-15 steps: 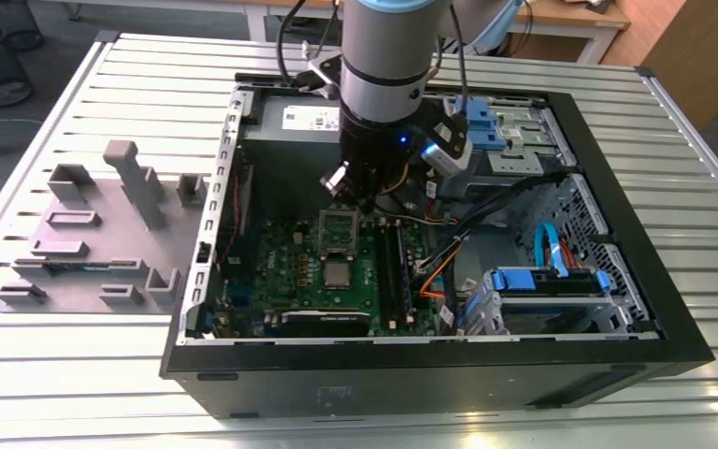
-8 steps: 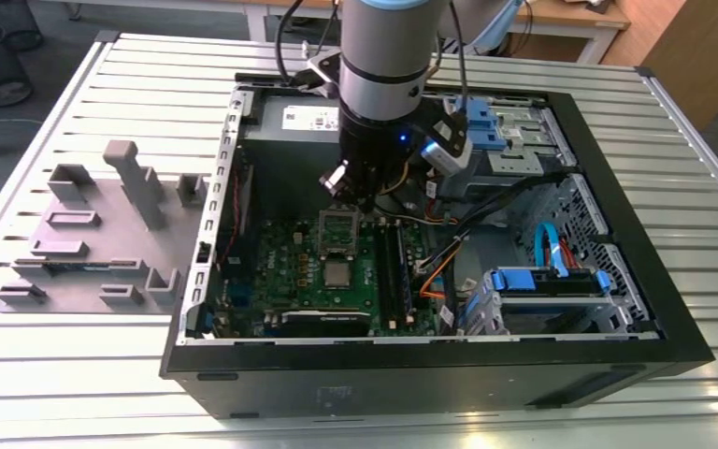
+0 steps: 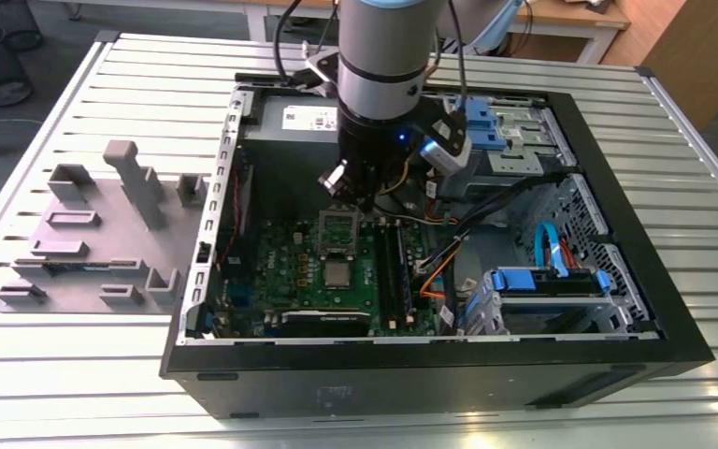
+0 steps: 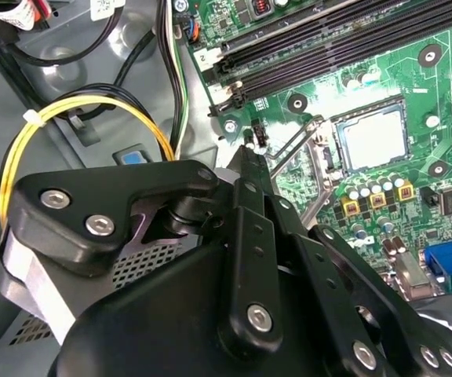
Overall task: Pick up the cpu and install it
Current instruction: 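Close the cpu cover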
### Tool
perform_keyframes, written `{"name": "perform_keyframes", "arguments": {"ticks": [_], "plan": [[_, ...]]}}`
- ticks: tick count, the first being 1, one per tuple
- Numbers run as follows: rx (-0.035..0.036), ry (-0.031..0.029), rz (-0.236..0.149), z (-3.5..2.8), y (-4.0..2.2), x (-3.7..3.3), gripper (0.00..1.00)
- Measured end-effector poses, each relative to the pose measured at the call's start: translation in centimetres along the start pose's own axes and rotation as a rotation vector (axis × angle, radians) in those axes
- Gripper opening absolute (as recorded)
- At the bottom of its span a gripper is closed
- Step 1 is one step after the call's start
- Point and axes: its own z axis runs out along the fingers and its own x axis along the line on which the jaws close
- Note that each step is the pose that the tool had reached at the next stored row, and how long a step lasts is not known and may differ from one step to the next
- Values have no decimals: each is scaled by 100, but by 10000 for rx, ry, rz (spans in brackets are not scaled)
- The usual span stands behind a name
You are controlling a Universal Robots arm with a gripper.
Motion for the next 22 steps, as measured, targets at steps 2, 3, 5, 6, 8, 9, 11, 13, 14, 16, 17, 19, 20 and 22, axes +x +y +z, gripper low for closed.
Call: {"name": "perform_keyframes", "arguments": {"ticks": [2,3,5,6,8,9,11,13,14,16,17,19,20,22], "plan": [[5,-8,-9,-5,1,2,11],[6,-10,-12,-8,2,3,11],[10,-16,-21,-12,2,5,11],[11,-18,-25,-14,2,6,11],[16,-24,-35,-16,4,9,11],[18,-26,-41,-18,4,10,11],[23,-31,-54,-20,5,13,11],[27,-37,-66,-23,5,15,11],[31,-44,-83,-27,4,18,11],[34,-51,-95,-30,5,21,11],[36,-54,-101,-32,4,22,11],[40,-56,-113,-37,4,24,11],[41,-59,-119,-39,4,25,11],[47,-64,-131,-44,3,30,11]]}}
